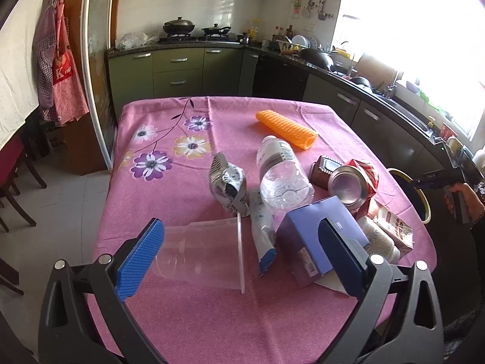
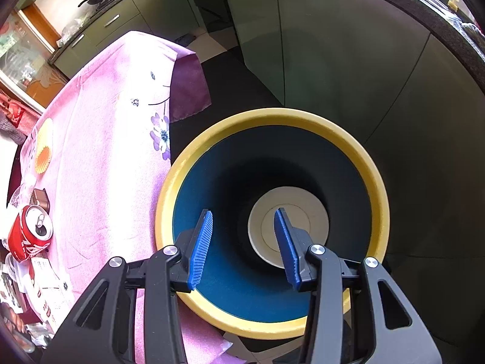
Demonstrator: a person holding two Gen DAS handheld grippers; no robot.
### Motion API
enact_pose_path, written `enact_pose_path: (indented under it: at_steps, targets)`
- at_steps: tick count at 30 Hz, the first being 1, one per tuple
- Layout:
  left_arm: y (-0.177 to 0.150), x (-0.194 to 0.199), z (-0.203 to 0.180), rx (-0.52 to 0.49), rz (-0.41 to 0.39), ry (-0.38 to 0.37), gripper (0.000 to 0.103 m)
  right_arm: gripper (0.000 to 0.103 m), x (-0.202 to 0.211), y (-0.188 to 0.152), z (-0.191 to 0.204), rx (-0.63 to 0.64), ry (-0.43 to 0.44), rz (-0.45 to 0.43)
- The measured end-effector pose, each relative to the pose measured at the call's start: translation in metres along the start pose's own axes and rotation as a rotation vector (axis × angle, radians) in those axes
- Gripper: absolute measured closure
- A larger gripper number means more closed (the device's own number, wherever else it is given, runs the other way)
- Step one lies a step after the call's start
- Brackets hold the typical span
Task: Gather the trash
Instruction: 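Grasp the clear plastic cup with the left gripper, then carry the plastic cup over the yellow bin and open the left gripper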
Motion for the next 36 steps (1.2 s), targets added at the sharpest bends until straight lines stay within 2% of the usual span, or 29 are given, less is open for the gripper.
enact_pose_path:
  at_steps: [3,8,10,16,24,26,27,32,36]
  targets:
    - [-0.005,-0.007,0.016,0.057,0.024,0.018,0.007,0.06,-0.006,0.003,0.011,0.014,0.001,0.005]
    - [-0.013,-0.018,0.03,0.128,0.064,-0.007,0.007,0.06,-0.015,0.012,0.029,0.02,0.008,0.002]
    - [-0.014,-0.019,0.036,0.137,0.059,0.015,0.007,0.06,-0.021,0.016,0.038,0.026,0.01,0.005]
    - [-0.018,-0.023,0.053,0.211,0.072,-0.002,0.007,0.06,-0.03,0.019,0.053,0.042,0.024,0.013]
    - [-0.021,-0.04,0.056,0.185,0.095,-0.018,0.007,0.06,-0.036,0.019,0.063,0.052,0.036,0.017]
    - [-0.021,-0.041,0.057,0.183,0.099,-0.025,0.022,0.06,-0.034,0.018,0.062,0.054,0.04,0.017]
    - [-0.021,-0.041,0.057,0.179,0.101,-0.021,0.022,0.06,-0.034,0.016,0.063,0.053,0.043,0.016]
    - [-0.012,-0.022,0.048,0.134,0.065,0.002,0.022,0.06,-0.028,0.008,0.059,0.04,0.067,0.005]
    - [0.001,-0.002,0.026,0.103,0.036,-0.036,0.022,0.058,-0.026,0.001,0.055,0.032,0.083,0.001]
Point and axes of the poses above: each gripper's, at about its wrist camera, not at the fingertips, and x roughly against the way its jaws point, z to its left, y to its top, the point moved 6 cm from there along -x, roughly the way its jaws point, and after that the axes turned 13 degrees about -y, right-handed, at the moved point
